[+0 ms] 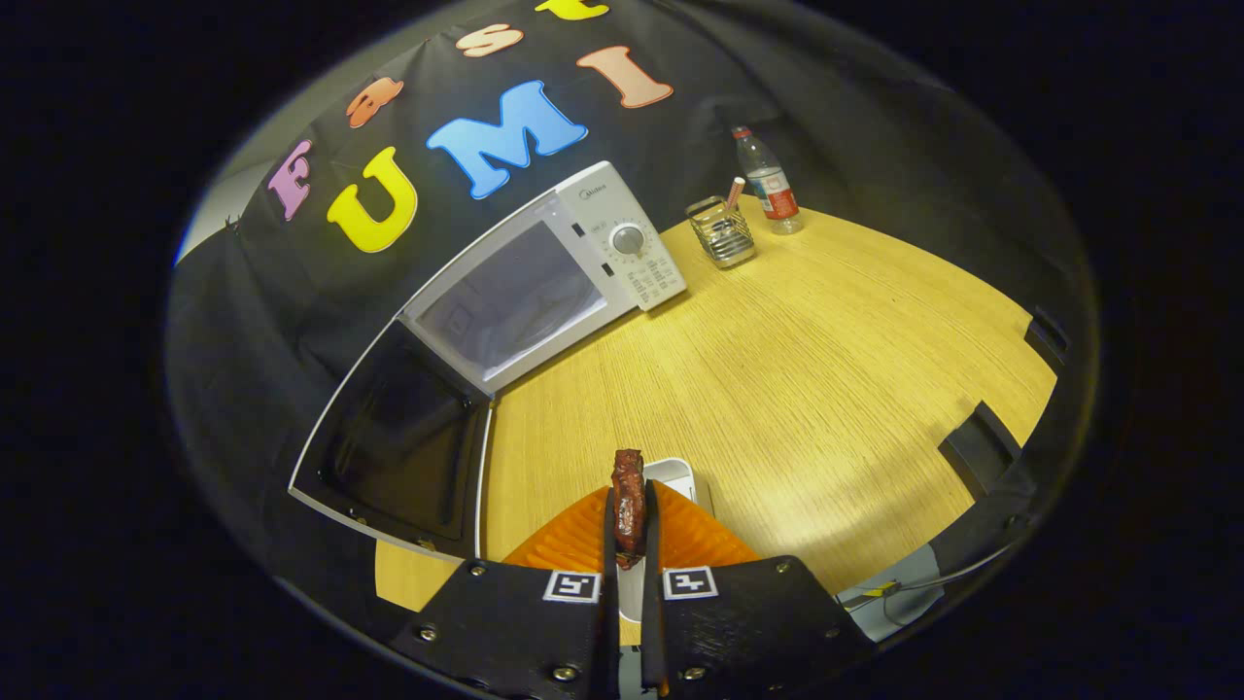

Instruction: Open the microwave, put the food inside, and close the microwave door.

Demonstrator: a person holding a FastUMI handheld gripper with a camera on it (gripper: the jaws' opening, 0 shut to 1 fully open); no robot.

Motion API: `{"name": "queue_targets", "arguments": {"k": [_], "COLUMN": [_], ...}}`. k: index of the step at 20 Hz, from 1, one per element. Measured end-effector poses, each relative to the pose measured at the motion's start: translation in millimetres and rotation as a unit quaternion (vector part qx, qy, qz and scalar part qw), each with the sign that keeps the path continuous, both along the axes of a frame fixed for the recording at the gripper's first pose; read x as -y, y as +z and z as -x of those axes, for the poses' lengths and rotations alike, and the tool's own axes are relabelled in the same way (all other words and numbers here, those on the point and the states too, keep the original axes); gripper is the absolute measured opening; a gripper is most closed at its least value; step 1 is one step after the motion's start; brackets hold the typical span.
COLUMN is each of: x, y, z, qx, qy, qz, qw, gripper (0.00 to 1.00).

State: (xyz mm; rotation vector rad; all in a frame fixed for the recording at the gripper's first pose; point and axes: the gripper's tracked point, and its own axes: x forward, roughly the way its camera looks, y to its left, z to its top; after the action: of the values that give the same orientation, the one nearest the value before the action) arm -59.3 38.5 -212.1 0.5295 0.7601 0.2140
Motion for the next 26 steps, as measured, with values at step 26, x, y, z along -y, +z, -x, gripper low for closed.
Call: {"name": "queue_targets", "arguments": {"k": [26], "x": [-139.8], "y": [72.5], "z": [-195.2], "qx": [0.159], "qy": [0.049], "qz": [-0.036], "qw": [0.985], "gripper": [0.09]}}
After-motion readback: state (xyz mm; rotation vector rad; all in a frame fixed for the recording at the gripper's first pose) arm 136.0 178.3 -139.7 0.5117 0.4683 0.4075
